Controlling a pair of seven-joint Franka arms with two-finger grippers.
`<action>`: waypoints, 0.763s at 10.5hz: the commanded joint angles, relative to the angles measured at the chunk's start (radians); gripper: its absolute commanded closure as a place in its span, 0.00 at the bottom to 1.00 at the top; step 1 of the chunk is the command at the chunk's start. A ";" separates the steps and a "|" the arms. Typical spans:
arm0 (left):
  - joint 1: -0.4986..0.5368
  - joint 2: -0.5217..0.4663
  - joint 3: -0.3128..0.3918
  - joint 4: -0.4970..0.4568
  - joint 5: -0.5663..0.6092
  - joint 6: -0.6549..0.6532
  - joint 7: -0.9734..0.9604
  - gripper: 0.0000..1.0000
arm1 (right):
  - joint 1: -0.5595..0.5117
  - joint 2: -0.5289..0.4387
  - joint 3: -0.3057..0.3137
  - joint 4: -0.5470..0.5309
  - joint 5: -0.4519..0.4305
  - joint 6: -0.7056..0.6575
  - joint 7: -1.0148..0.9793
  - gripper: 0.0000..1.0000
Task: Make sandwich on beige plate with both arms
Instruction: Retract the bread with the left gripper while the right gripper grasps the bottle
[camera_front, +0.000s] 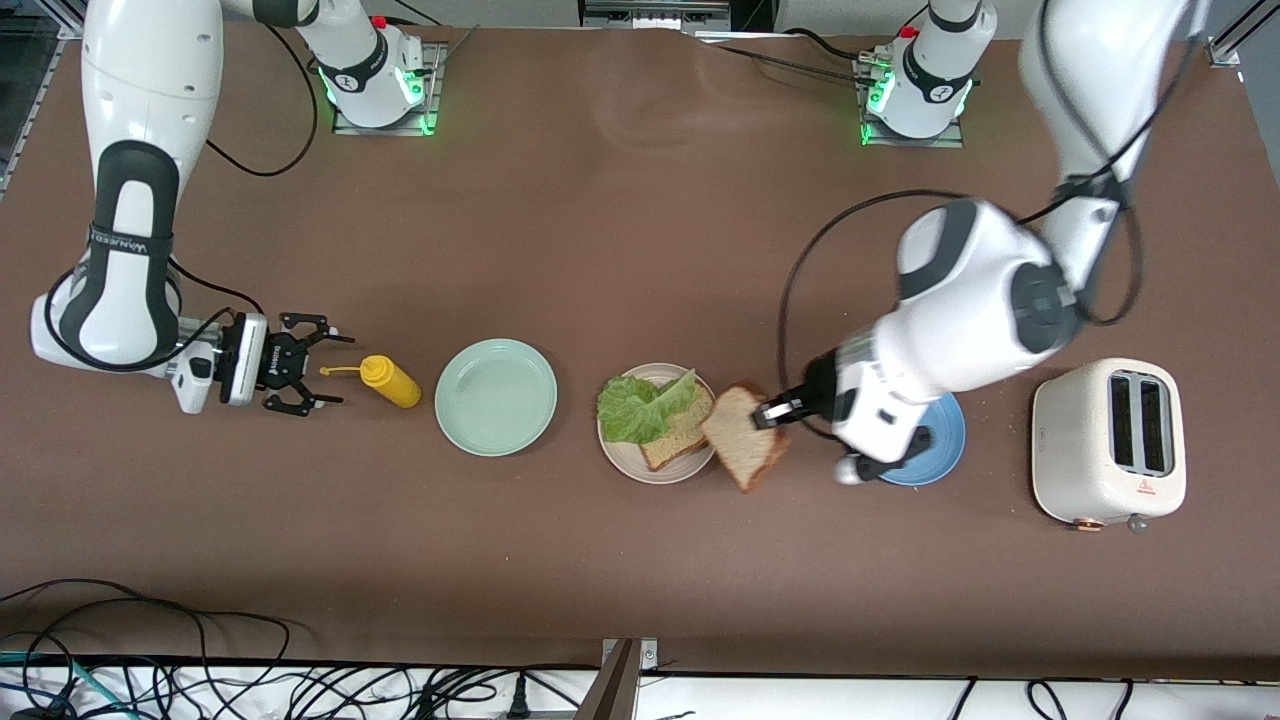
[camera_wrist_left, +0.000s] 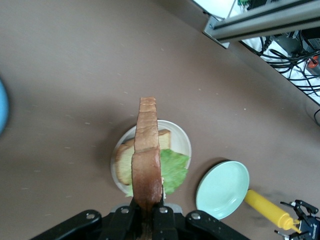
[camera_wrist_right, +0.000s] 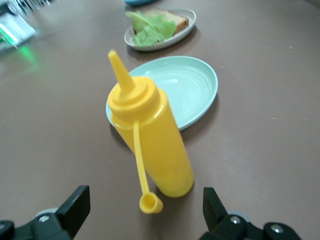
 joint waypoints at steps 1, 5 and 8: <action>0.076 -0.106 0.008 -0.037 0.006 -0.155 0.140 1.00 | -0.177 0.036 0.148 0.010 0.043 -0.061 -0.106 0.00; 0.146 -0.215 0.007 -0.038 0.213 -0.358 0.302 1.00 | -0.255 0.037 0.244 0.024 0.101 -0.089 -0.138 0.00; 0.162 -0.260 0.008 -0.034 0.325 -0.421 0.414 1.00 | -0.255 0.039 0.277 0.025 0.164 -0.106 -0.161 0.00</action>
